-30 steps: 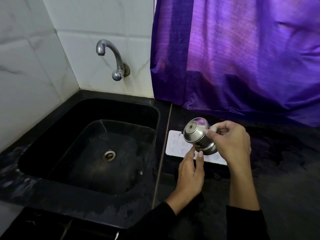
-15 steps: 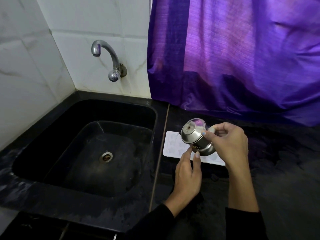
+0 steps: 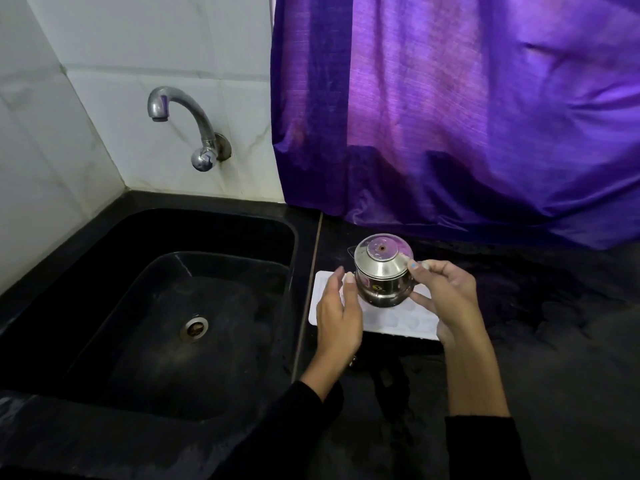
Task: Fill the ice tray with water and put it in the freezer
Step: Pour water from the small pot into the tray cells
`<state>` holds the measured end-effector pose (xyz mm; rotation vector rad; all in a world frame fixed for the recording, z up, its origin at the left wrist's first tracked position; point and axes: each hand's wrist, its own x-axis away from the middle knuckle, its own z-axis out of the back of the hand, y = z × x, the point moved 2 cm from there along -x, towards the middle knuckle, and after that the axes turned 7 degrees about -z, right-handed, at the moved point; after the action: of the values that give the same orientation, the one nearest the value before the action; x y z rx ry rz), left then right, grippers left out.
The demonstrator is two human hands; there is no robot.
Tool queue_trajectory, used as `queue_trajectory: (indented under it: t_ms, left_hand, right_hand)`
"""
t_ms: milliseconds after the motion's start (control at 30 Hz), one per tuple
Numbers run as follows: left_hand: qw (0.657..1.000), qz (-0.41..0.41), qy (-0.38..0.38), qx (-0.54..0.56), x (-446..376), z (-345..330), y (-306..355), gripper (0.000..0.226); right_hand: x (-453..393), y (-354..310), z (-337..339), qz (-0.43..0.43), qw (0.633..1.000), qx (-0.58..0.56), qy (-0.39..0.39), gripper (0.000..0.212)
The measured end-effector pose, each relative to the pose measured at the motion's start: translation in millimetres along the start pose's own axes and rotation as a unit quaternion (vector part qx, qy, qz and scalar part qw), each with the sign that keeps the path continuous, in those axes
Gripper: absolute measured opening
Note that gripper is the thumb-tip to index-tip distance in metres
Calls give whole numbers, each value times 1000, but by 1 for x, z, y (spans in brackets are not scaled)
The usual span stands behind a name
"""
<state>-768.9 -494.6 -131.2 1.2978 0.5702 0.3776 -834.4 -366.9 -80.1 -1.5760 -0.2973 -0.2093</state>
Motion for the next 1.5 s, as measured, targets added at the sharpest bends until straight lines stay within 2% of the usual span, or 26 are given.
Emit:
queue_trajectory:
  t_ms: [333, 533, 1033, 1500]
  left_hand:
    - [999, 0, -30, 36, -54, -22, -6, 30]
    - [999, 6, -7, 38, -95, -39, -6, 34]
    - [997, 64, 29, -22, -155, -69, -28, 34]
    - [996, 77, 25, -41, -155, -69, -36, 37]
  right_hand:
    - [-43, 14, -5, -67, 994, -86, 3, 17]
    - [-83, 7, -16, -66, 992, -101, -19, 18]
    - [-174, 13, -42, -104, 989, -86, -65, 15]
    - [-189, 17, -43, -87, 993, -41, -68, 9]
